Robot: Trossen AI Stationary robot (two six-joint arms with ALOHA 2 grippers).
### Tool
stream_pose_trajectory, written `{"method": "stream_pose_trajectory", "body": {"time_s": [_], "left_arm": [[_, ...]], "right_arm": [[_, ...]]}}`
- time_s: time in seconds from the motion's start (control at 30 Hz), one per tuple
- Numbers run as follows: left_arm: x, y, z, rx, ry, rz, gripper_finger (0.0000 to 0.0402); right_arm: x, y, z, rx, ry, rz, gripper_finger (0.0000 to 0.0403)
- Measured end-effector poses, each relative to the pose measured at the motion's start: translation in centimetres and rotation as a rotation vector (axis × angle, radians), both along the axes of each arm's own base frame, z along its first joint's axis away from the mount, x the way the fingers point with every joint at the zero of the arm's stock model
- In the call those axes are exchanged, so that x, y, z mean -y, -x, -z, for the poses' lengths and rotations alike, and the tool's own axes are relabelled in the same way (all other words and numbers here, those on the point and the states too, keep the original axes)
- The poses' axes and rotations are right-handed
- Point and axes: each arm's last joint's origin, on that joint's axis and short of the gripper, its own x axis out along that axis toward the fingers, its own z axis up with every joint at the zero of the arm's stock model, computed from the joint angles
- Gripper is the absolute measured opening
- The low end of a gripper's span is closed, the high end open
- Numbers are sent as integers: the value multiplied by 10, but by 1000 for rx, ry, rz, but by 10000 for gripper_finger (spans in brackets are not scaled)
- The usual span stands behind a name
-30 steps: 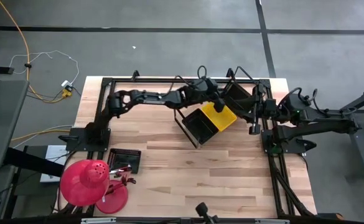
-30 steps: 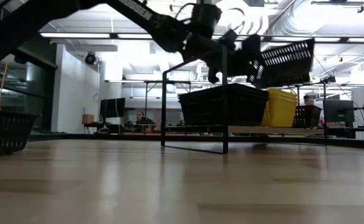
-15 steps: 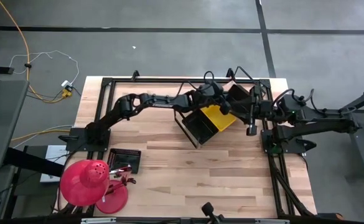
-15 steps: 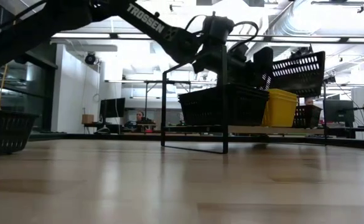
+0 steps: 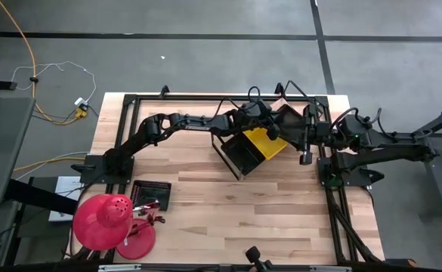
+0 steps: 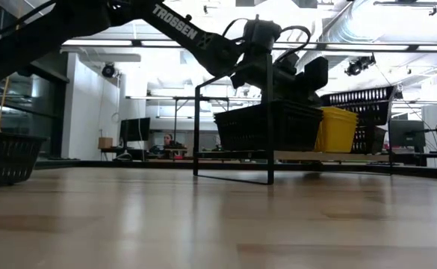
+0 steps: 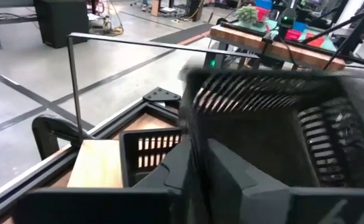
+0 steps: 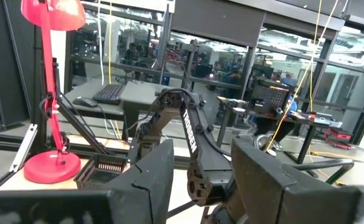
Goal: Stack baskets on shelf by color
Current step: Stack the black bin on top of the black bin on the shelf
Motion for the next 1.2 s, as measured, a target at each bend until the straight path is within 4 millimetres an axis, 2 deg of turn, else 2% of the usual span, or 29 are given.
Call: {"method": "stream_pose_trajectory", "body": {"time_s": [0.6, 0.93, 1.07, 1.2], "left_arm": [[-9, 4, 0, -21, -33, -28, 166], [-10, 8, -14, -36, -70, -21, 184], [-9, 13, -27, -74, -70, 47, 184], [-8, 28, -65, -51, -56, 160, 184]], "right_arm": [[0, 0, 1, -11, -13, -1, 149], [0, 0, 2, -20, -9, 5, 149], [2, 0, 8, -75, -41, 65, 149], [6, 1, 19, -187, -74, 201, 149]]}}
